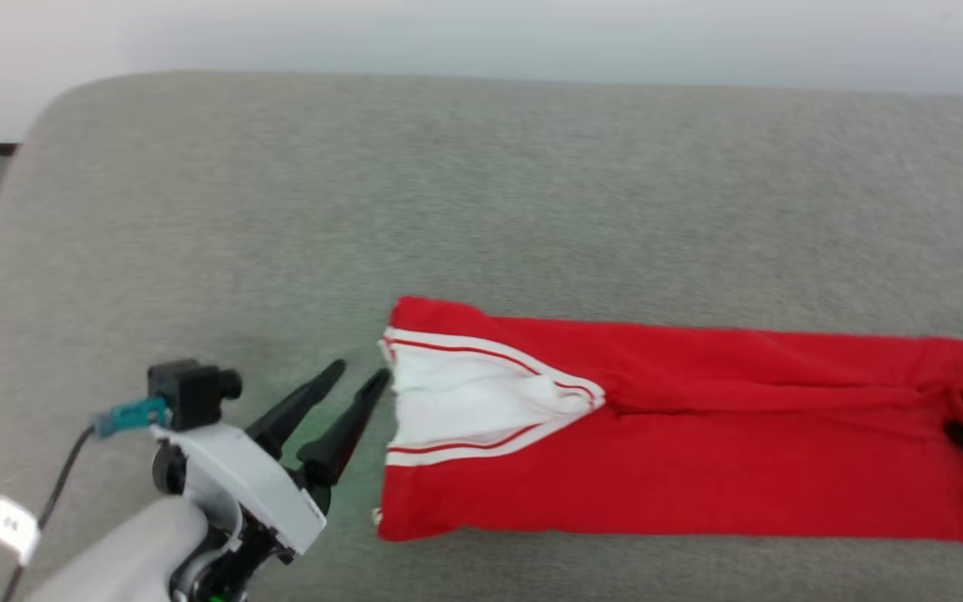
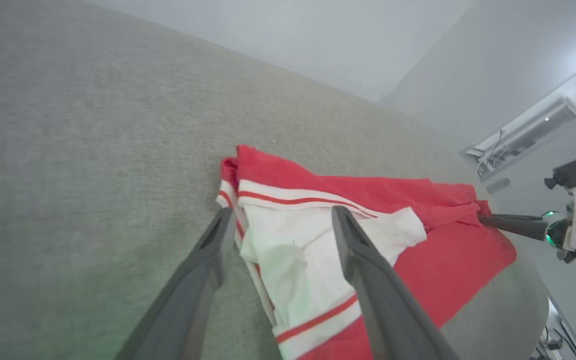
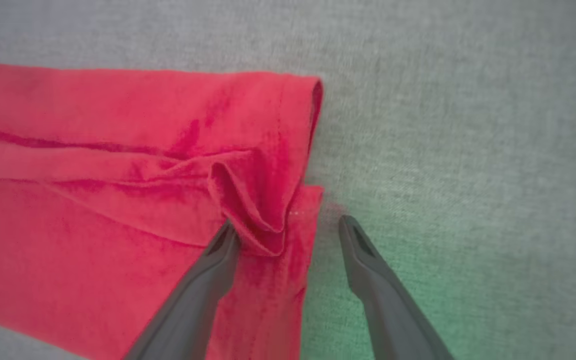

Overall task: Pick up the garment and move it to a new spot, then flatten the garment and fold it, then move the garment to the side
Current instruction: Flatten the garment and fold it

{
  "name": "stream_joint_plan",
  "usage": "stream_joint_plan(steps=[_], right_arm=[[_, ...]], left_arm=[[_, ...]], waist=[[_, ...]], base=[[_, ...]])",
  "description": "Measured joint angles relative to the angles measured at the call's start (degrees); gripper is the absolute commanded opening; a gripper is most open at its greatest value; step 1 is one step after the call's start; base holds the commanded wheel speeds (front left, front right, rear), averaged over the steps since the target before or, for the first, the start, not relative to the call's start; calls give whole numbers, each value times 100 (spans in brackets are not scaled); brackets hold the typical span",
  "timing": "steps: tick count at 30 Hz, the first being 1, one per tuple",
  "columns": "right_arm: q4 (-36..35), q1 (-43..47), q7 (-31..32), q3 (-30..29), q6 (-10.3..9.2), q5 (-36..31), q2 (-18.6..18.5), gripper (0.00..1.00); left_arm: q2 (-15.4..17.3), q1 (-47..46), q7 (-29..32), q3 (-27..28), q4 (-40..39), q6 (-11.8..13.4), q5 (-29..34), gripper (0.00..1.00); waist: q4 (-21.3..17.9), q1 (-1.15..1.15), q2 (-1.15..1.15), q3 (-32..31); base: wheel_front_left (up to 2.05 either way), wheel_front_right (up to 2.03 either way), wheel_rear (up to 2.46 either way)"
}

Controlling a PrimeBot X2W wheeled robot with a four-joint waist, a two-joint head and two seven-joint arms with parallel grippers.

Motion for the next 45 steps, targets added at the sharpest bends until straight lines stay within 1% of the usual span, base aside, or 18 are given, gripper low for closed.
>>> stream_joint_plan(steps=[4,6,9,13,17,21,24,26,27,28,29,30,31,34,36,40,42,45], right_arm=[[109,331,187,-366,0,105,-12,100],[193,456,302,-522,1,121,-15,100],[382,531,578,-789,2,123,31,100],[541,523,1154,-1017,0,75,102,100],[712,355,1568,-1227,-5,-210,308,100],[795,222,1847,-1417,-7,-524,535,100],[779,190,1954,-1592,-9,-776,691,100],[734,191,2041,-1678,-23,-949,777,100],[700,191,2080,-1713,-23,-1024,812,93],[652,191,2114,-1740,-24,-1095,844,48],[603,191,2134,-1771,-25,-1158,877,40],[568,190,2137,-1826,-30,-1195,928,11],[530,188,2152,-1883,-33,-1211,976,0],[371,153,2104,-1975,-32,-1347,1116,0],[285,85,2054,-2008,-22,-1396,1263,0],[186,30,1968,-2167,-12,-1484,1410,0],[167,-26,1938,-2259,2,-1521,1462,0],[155,-35,1836,-2446,2,-1626,1436,0]], left_arm=[[-527,723,1,1113,371,48,697,100],[-765,931,2,1524,466,104,1299,100],[-1192,1293,1,2301,461,111,1908,100],[-1564,1572,0,3245,282,89,2865,100],[-1812,1725,1,3777,74,65,3982,100],[-2067,1791,0,4101,-97,48,5018,100],[-2290,1871,1,4283,-88,42,5514,100],[-2446,1886,0,4406,-44,41,5693,100],[-2502,1891,0,4452,7,36,5773,100],[-2563,1900,1,4493,63,34,5810,100],[-2631,1902,1,4535,99,33,5823,100],[-2681,1902,1,4558,141,30,5828,100],[-2704,1902,1,4580,186,13,5856,100],[-2729,1899,1,4625,190,10,5814,100],[-2711,1900,0,4635,175,9,5798,100],[-2641,1939,1,4706,153,9,5747,100],[-2626,1997,1,4767,121,9,5731,100],[-2621,2082,1,4858,29,9,5665,100]], waist=[[268,0,0,-121],[396,0,0,-179],[573,0,0,-268],[761,0,0,-361],[875,0,0,-415],[918,0,0,-384],[926,0,0,-319],[931,0,0,-270],[930,0,0,-244],[927,0,0,-216],[923,0,0,-188],[915,0,0,-163],[905,0,0,-137],[846,0,0,-83],[791,0,0,-62],[643,0,0,-50],[550,0,0,-48],[392,0,0,-34]], base=[[0,0,0],[0,0,0],[0,0,0],[0,0,0],[0,0,0],[0,0,0],[0,0,0],[0,0,0],[0,0,0],[0,0,0],[0,0,0],[0,0,0],[0,0,0],[0,0,0],[0,0,0],[0,0,0],[0,0,0],[0,0,0]])
